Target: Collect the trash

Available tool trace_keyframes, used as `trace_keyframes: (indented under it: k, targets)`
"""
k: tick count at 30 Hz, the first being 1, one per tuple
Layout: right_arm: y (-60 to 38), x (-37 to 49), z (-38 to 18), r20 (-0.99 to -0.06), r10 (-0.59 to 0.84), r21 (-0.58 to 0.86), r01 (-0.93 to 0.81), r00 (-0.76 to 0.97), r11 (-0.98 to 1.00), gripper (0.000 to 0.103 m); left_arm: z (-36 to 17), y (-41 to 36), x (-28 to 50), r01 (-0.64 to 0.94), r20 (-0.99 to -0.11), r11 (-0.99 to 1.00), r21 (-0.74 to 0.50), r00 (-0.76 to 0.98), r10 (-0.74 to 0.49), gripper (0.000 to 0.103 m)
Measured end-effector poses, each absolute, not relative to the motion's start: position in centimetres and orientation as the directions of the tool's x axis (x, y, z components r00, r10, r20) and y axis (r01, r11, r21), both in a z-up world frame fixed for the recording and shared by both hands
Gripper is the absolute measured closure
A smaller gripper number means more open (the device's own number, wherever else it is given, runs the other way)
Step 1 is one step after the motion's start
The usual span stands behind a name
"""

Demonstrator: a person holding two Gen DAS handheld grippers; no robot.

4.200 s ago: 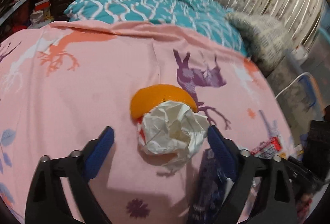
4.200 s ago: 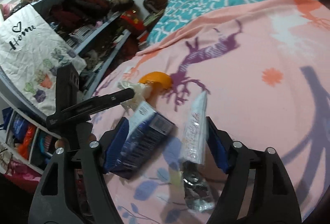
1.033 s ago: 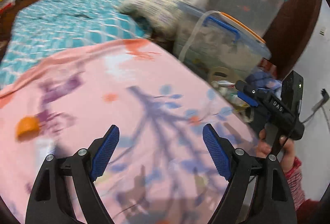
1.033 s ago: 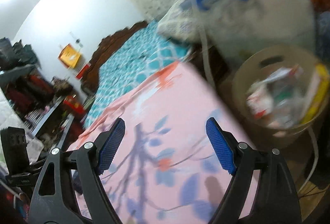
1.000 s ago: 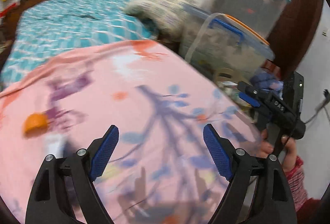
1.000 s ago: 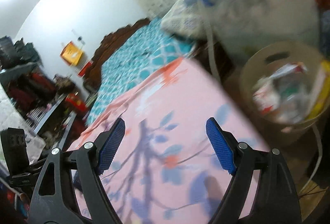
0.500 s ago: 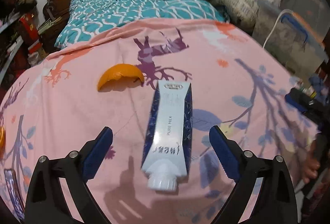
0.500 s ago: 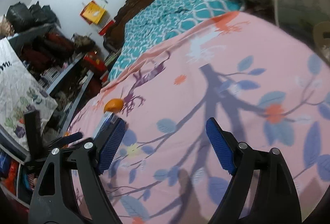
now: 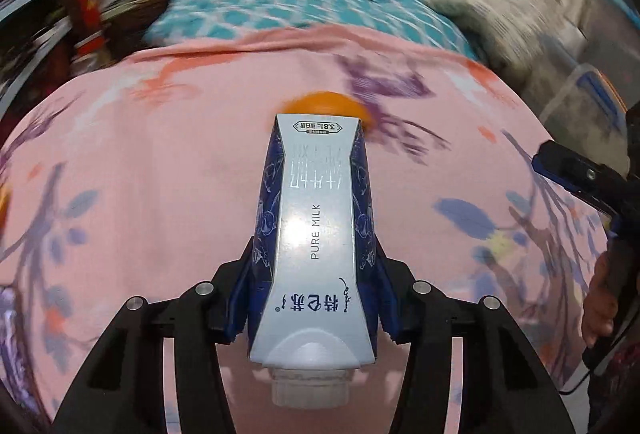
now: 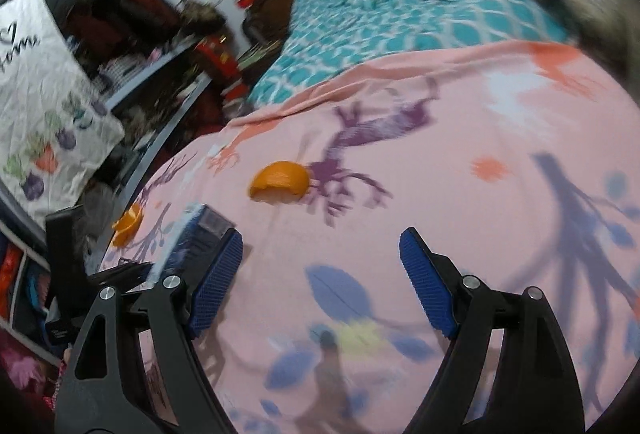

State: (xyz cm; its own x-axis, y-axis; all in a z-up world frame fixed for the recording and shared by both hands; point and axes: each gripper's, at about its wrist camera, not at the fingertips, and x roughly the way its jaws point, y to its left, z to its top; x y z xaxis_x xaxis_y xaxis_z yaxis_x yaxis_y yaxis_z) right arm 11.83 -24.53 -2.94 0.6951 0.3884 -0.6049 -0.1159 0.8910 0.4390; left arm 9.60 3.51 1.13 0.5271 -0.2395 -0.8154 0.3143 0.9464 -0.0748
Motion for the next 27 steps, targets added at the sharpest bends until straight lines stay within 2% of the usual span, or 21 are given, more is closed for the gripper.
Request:
trace_keyframes:
  k: [4,8,12,14,15,17,18,20,27]
  targets:
    - [-20.2,16.6,-3.1,-0.649,0.378,0.349,-0.183,0.66,0.919,0.022,1.1,7.6,10.0,0.227,-0.813,0.969,-0.095,0.544,-0.207,0.054]
    - [-15.4,20.4,-4.2,-0.73,0.223,0.085,-0.237,0.646,0.968,0.022,0.2,9.8,10.4,0.188,-0.819,0.972,-0.138,0.53,-0.219,0.054]
    - [-13.3,22.4,-5.6,-0.769,0.123,-0.073,-0.277,0.627,0.958,0.023,-0.3,10.6,10.2,0.192,-0.815,0.968,-0.16,0.528,-0.24,0.054]
    - [-12.7,23.3,-6.1,-0.772,0.079,-0.131,-0.28,0.631,0.951,0.035,-0.5,10.3,10.5,0.196,-0.814,0.968,-0.16,0.528,-0.241,0.053]
    - [-12.6,23.8,-6.4,-0.78,0.079,-0.132,-0.285,0.621,0.949,0.04,-0.6,10.2,10.6,0.198,-0.814,0.968,-0.156,0.529,-0.24,0.053]
    - [-12.6,24.4,-6.9,-0.795,0.089,-0.116,-0.296,0.6,0.948,0.069,-0.7,9.9,10.5,0.202,-0.813,0.969,-0.146,0.533,-0.233,0.053]
    - [-12.6,24.6,-7.1,-0.8,0.093,-0.111,-0.298,0.593,0.948,0.071,-0.7,9.8,10.6,0.203,-0.813,0.969,-0.142,0.534,-0.231,0.053]
    - [-13.0,24.1,-6.9,-0.789,0.114,-0.085,-0.291,0.603,0.953,0.086,-0.7,9.8,10.7,0.202,-0.813,0.969,-0.145,0.533,-0.233,0.054]
    - [-16.8,19.6,-5.6,-0.743,0.271,0.156,-0.235,0.612,0.959,0.089,-0.5,8.5,10.4,0.23,-0.813,0.955,-0.186,0.51,-0.281,0.053]
